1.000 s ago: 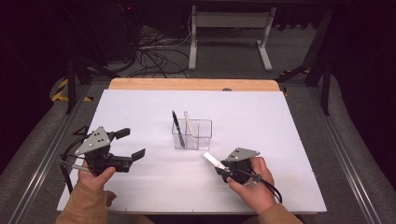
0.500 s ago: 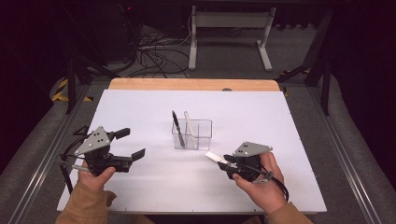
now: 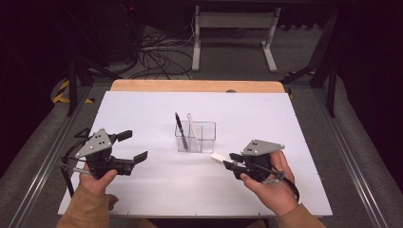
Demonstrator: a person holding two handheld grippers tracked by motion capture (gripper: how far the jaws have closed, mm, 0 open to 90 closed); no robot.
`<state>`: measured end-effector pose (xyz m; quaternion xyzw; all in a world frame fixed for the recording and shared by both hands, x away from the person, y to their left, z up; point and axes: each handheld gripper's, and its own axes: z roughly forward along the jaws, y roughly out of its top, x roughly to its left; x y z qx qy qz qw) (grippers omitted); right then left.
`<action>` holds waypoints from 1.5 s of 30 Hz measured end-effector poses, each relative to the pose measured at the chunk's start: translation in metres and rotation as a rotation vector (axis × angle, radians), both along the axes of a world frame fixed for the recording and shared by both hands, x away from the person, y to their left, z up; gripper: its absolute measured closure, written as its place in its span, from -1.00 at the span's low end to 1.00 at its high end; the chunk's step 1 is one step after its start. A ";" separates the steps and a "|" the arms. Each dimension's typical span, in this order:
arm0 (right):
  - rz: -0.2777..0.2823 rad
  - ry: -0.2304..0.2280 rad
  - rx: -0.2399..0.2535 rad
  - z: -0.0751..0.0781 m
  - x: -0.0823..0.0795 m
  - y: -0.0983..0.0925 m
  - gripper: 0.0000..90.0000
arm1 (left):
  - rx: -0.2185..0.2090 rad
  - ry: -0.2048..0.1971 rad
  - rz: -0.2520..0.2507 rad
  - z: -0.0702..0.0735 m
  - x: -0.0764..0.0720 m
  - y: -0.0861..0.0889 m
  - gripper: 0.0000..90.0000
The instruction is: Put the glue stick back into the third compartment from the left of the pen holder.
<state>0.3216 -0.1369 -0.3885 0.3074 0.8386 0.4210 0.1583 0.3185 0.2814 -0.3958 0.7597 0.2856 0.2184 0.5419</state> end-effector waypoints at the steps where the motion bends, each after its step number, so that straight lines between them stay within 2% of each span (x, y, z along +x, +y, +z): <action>1: 0.002 -0.001 0.002 0.001 0.000 0.000 0.45 | 0.001 -0.001 0.000 0.000 0.000 0.000 -0.75; 9: 0.008 0.000 0.001 0.010 0.002 0.000 0.46 | 0.000 0.000 0.001 0.000 0.000 0.000 -0.75; 17: 0.009 -0.027 -0.001 0.031 0.012 0.003 0.46 | -0.003 0.000 0.010 0.000 -0.002 0.004 -0.75; 28: 0.023 -0.041 -0.007 0.056 0.033 0.013 0.46 | -0.014 0.006 0.029 -0.001 -0.007 0.009 -0.75; 38: 0.022 -0.047 -0.012 0.071 0.056 0.027 0.46 | -0.012 0.003 0.037 -0.001 -0.009 0.012 -0.75; 45: 0.010 -0.042 -0.018 0.074 0.076 0.035 0.46 | -0.010 -0.001 0.034 -0.001 -0.008 0.011 -0.75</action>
